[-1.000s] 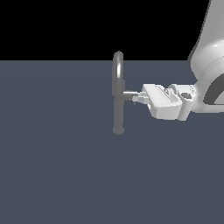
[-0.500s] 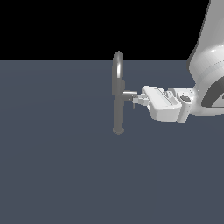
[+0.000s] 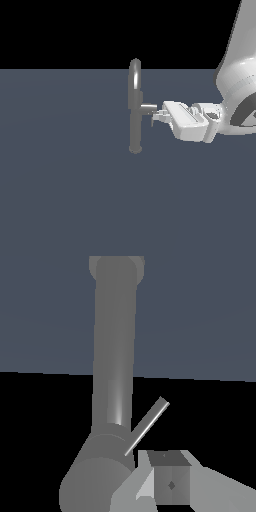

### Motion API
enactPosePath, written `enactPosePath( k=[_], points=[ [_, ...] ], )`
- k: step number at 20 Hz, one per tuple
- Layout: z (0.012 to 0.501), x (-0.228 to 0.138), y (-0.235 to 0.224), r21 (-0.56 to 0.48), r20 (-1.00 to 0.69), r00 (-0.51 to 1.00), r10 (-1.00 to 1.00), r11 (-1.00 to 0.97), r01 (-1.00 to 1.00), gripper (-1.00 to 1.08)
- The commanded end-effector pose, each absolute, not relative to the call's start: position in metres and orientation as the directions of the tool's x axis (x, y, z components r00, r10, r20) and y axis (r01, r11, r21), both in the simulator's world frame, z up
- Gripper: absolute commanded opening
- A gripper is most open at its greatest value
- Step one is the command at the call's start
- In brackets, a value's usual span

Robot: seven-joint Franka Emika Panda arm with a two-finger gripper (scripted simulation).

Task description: Turn on the faucet by rotating a designated handle.

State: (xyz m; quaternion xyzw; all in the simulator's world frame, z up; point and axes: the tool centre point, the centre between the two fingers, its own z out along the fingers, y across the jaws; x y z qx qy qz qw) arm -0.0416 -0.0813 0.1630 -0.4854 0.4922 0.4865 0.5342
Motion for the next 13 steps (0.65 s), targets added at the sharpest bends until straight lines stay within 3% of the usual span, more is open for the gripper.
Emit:
enactPosePath(
  k=[1, 13],
  points=[
    [0.15, -0.029, -0.081, -0.035, -0.999, 0.037, 0.026, 0.071, -0.997, -1.0],
    [0.115, -0.003, -0.079, 0.0, -1.0, 0.0, 0.001, 0.095, -0.996, -1.0]
  ],
)
